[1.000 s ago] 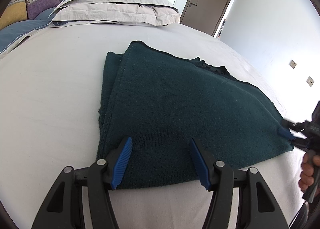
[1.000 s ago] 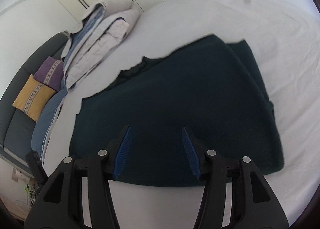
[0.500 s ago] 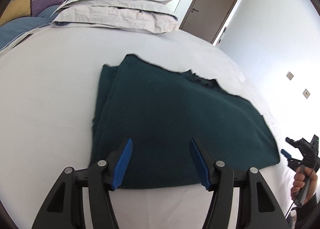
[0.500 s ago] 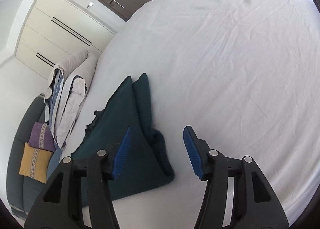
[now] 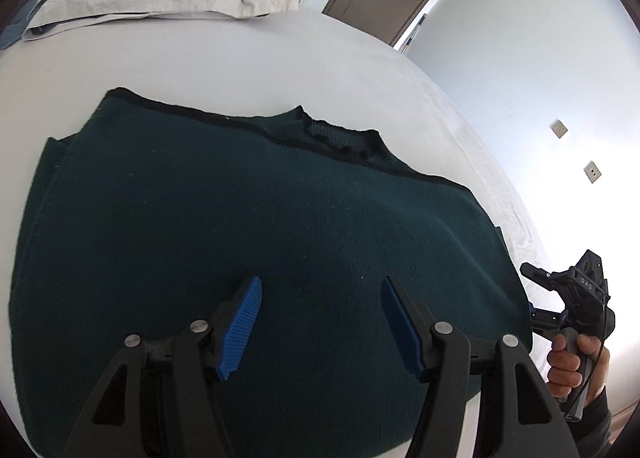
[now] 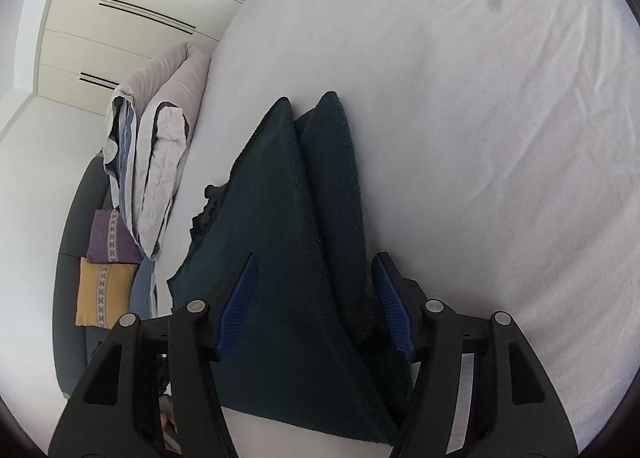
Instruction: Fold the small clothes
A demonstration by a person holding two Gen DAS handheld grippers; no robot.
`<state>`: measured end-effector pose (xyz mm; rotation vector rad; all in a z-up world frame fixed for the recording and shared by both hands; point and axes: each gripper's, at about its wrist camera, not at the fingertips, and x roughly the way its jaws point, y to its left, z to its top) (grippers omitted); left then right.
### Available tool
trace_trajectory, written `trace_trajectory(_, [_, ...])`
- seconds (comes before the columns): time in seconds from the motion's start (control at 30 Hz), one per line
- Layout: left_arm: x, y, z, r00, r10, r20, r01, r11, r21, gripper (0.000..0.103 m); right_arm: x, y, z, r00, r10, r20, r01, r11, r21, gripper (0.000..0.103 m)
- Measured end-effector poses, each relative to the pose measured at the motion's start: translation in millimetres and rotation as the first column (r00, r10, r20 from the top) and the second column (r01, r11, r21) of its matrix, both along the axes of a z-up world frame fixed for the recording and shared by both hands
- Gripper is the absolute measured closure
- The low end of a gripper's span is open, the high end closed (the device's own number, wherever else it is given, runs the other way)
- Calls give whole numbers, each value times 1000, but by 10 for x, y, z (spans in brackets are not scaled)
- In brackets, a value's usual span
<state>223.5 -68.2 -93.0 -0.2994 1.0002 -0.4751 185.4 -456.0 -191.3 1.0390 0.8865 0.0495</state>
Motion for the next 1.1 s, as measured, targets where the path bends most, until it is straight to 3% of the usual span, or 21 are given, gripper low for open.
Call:
trace_trajectory(0.13, [134, 20, -107, 999, -4, -53, 1, 999, -40, 38, 249, 112, -69, 997, 79, 0, -79, 996, 38, 47])
trace_trajectory(0.2, [169, 27, -152, 998, -15, -61, 13, 999, -46, 41, 358, 186, -120, 995, 99, -15, -99, 994, 37, 58])
trace_trajectory(0.4, [150, -40, -229, 999, -32, -35, 33, 999, 34, 45, 454, 418, -170, 994, 93, -61, -97, 994, -56, 87])
trace_trajectory(0.63, [129, -149, -260, 999, -50, -1, 50, 994, 101, 46, 447, 558, -54, 992, 83, -92, -98, 980, -171, 90])
trace_trajectory(1.1, [103, -197, -283, 998, -59, 19, 56, 990, 127, 46, 454, 681, 50, 991, 65, -114, -93, 960, -265, 90])
